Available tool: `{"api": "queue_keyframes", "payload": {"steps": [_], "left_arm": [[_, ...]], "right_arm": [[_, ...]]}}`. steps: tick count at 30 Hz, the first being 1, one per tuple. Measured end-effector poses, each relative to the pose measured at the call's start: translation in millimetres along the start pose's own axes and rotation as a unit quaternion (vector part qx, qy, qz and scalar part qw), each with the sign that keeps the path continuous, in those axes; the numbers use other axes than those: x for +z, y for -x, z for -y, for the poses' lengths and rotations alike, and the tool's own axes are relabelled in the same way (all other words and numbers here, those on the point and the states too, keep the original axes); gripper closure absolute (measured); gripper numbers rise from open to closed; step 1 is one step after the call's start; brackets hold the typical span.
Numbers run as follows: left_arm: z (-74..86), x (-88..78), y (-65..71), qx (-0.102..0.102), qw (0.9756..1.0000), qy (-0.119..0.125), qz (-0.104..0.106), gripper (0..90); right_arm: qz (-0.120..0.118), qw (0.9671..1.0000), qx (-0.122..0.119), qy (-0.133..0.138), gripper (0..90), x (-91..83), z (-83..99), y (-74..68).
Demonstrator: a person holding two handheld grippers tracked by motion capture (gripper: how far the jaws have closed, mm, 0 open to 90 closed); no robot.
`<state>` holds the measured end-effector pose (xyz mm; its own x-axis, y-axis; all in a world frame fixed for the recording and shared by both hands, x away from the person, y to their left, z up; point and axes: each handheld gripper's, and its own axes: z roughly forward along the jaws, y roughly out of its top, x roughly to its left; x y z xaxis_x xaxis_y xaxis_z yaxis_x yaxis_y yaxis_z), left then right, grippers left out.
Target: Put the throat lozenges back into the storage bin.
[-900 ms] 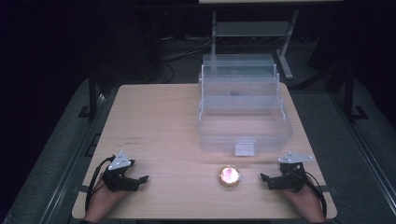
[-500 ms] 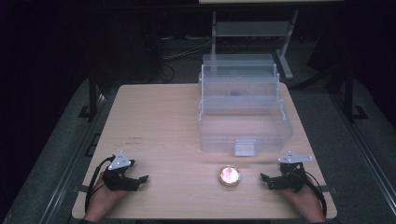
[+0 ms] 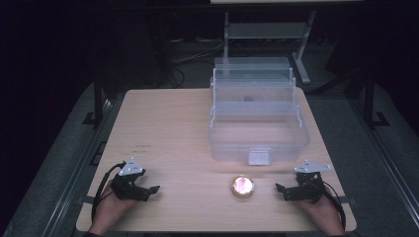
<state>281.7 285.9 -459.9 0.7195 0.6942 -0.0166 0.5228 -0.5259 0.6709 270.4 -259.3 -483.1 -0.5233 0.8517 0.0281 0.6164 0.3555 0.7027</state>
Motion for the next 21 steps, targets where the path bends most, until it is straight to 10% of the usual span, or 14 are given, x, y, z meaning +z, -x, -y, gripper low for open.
{"api": "queue_keyframes", "payload": {"steps": [21], "left_arm": [[-33.9, 4.4, 21.2, 0.015, 0.9989, -0.021, 0.04, 13.8]], "right_arm": [[0.0, 1.0, 0.0, 0.0, 2.0, 0.0, 0.0, 0.0]]}}
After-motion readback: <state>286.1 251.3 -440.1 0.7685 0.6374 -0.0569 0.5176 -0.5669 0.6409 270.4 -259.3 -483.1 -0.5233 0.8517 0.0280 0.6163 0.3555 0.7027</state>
